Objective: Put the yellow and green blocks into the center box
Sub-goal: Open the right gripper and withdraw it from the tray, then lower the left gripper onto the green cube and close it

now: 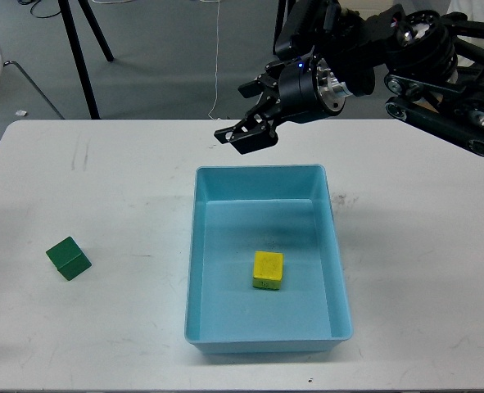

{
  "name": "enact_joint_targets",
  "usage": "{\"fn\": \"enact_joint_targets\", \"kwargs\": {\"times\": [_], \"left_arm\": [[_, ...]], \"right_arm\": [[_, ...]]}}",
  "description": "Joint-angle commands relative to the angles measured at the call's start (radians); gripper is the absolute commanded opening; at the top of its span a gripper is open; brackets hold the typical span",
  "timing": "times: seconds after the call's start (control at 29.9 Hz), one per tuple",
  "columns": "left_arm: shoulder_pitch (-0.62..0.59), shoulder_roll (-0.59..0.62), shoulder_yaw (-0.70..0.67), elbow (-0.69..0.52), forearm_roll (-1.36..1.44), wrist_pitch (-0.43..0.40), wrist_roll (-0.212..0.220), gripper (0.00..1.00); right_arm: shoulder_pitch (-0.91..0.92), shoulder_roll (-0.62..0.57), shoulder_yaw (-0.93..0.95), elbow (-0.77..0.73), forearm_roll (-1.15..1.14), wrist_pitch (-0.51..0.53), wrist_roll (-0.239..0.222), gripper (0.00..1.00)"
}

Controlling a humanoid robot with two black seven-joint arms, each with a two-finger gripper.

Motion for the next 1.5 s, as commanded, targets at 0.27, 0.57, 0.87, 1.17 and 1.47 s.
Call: {"fn": "enact_joint_targets", "kwargs": {"times": [0.27,0.57,0.87,1.17,1.47], "left_arm": [[-0.21,0.089,-0.036,0.158,0.564,-0.23,0.0,1.0],[-0.278,0.198,-0.045,-0.073,1.235,-0.23,0.0,0.99],[-0.258,0.202,-0.016,-0.354,1.818,-0.23,0.0,0.98],[-0.261,0.094,0.166,-0.358,2.041,-0.23,0.0,0.98],[-0.269,0.034,0.24,-0.322,2.041,-0.23,0.0,0.99]], "right_arm": [[-0.255,0.019,0.303,0.054,0.619,0.004,0.0,0.98],[-0.631,-0.15,0.601,0.293,0.63,-0.001,0.0,0.98],[-1.102,-0.24,0.902,0.519,0.631,-0.009,0.0,0.98],[-1.384,-0.274,1.096,0.562,0.645,-0.012,0.0,0.98],[-1.493,-0.272,1.153,0.523,0.757,-0.05,0.0,0.98]]}}
